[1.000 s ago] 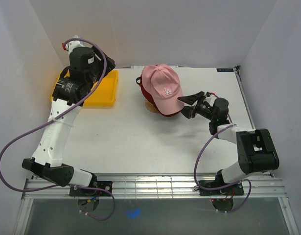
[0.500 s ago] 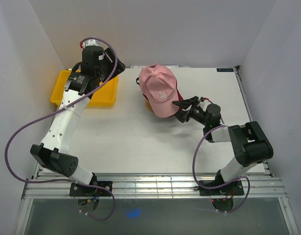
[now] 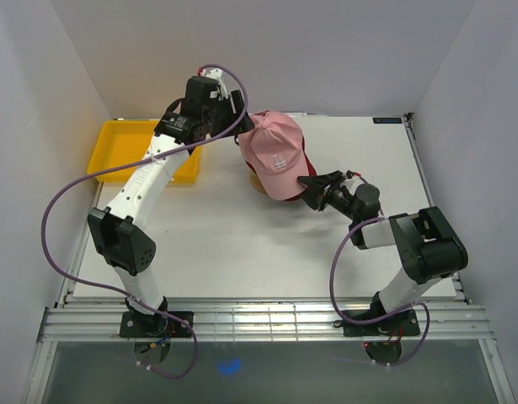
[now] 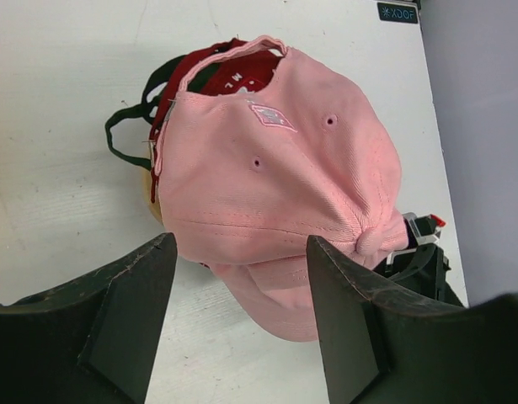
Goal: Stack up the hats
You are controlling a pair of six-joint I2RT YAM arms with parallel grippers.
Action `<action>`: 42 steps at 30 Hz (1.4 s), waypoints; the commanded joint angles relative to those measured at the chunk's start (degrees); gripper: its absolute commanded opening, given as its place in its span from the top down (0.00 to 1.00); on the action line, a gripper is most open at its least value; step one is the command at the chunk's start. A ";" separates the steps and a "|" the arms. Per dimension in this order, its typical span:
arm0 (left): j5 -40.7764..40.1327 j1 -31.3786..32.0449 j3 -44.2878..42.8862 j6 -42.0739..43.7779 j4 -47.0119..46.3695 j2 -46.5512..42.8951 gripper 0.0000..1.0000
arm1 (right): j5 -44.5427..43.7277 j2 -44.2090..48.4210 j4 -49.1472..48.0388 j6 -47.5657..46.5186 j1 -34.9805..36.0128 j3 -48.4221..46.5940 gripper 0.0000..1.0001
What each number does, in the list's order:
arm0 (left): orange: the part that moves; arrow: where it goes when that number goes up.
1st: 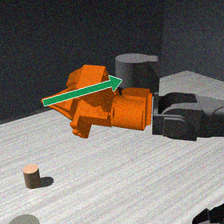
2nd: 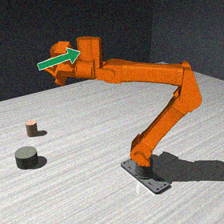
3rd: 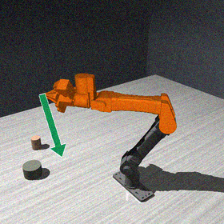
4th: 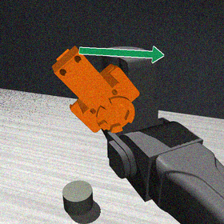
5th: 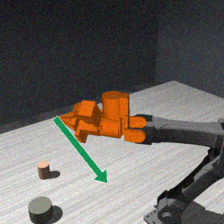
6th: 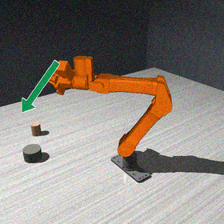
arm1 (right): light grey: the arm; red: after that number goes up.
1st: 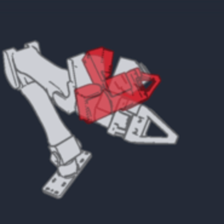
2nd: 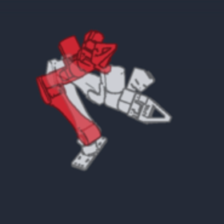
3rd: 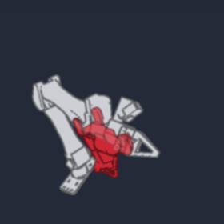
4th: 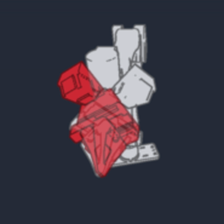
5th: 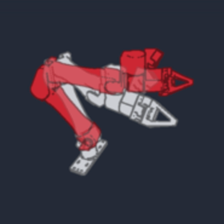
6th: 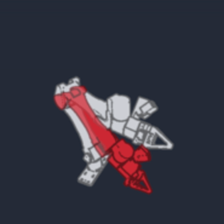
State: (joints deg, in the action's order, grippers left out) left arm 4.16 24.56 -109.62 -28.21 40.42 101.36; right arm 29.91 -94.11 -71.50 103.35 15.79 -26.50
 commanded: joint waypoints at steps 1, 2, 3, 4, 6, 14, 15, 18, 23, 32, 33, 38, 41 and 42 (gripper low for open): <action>0.67 0.05 -0.78 2.19 -2.01 -2.48 0.27 | -1.52 3.22 0.48 0.01 -0.67 -1.01 0.51; 0.50 0.05 -0.42 2.19 -2.28 -2.57 0.27 | -1.61 3.66 1.62 -0.25 -1.11 -1.10 0.56; 0.41 0.05 -0.15 2.36 -2.37 -2.83 0.27 | -1.44 4.36 3.63 -0.43 -1.37 -1.36 0.60; 0.32 0.05 0.11 2.45 -2.28 -2.84 0.27 | -1.43 4.72 4.44 -0.52 -1.64 -1.45 0.64; 0.14 0.05 0.37 2.72 -2.28 -3.10 0.27 | -1.35 5.59 5.58 -0.52 -2.60 -1.19 0.69; 0.76 0.05 1.16 2.45 -2.28 -2.92 0.27 | -0.73 8.41 11.03 -0.96 -6.55 -0.92 0.74; 0.76 0.05 1.43 2.54 -2.28 -2.92 0.27 | -0.21 8.67 11.82 -1.22 -6.91 -1.18 0.74; 0.85 0.05 1.95 2.37 -2.45 -3.01 0.27 | 0.23 8.94 14.36 -2.27 -8.41 -1.62 0.75; 0.76 0.05 2.22 2.54 -2.63 -3.10 0.27 | 1.38 7.62 18.50 -4.91 -9.46 -3.38 0.76; -4.76 0.05 2.49 2.28 -2.72 -1.87 0.28 | 1.82 4.90 26.93 -11.23 -9.81 -5.84 0.80; -6.43 0.05 2.22 2.28 -2.63 -1.78 0.28 | 1.90 4.81 27.99 -12.89 -9.82 -6.10 0.81; -12.94 -0.03 -2.25 1.93 -0.53 1.11 0.27 | 3.39 2.62 30.81 -15.81 -10.78 -6.28 0.83; -13.39 -0.21 -4.10 2.19 0.88 4.10 0.28 | 4.01 1.56 31.60 -17.13 -11.57 -6.55 0.84; -13.22 -0.38 -4.98 2.28 0.97 4.80 0.29 | 4.28 1.38 32.04 -17.39 -11.75 -6.55 0.84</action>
State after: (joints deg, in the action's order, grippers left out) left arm -6.26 24.64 -111.44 -26.33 39.64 104.90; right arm 34.72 -90.43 -47.88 90.70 5.08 -32.88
